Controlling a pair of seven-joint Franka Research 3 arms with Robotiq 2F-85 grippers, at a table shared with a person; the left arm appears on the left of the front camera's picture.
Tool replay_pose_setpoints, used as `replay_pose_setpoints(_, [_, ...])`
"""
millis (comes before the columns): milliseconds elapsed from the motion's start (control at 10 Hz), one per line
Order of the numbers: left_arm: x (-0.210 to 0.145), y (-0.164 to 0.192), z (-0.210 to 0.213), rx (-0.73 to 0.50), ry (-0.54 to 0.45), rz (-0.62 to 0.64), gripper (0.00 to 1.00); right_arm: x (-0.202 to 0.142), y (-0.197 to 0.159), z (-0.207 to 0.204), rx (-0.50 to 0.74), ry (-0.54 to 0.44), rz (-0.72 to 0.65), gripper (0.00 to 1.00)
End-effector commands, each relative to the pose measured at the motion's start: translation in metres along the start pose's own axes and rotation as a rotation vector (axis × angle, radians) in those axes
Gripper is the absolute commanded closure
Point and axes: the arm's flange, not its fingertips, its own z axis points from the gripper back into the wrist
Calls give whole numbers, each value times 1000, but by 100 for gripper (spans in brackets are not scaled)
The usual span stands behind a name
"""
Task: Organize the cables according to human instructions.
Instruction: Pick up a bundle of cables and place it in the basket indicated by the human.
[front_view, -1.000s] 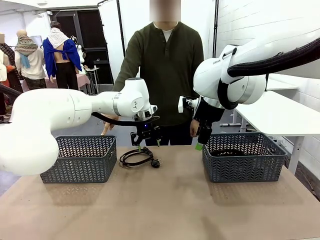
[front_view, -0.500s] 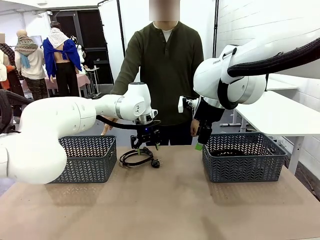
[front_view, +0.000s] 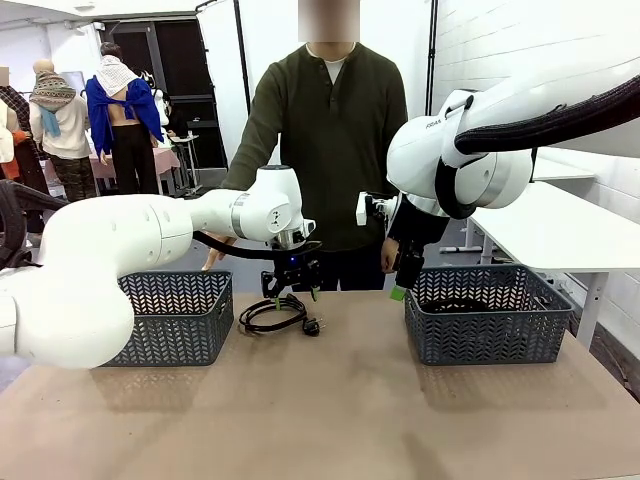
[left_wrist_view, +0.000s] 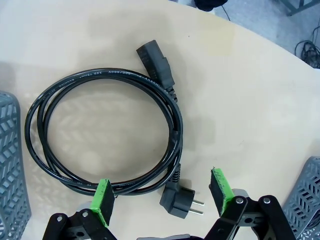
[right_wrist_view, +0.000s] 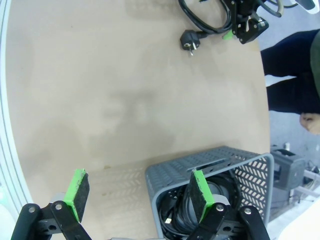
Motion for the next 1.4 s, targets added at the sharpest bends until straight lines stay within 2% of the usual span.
replay_pose_setpoints(0, [0,0,0,0,0,0,0,0,0,0,-6,8,-5,0])
replay_pose_setpoints(400, [14,-9,-6,14,-2,-22,0,0,0,0,-6,8,-5,0])
replay_pose_setpoints(1300, [39,-25,-28,59,-39,24,0,0,0,0,-6,8,-5,0])
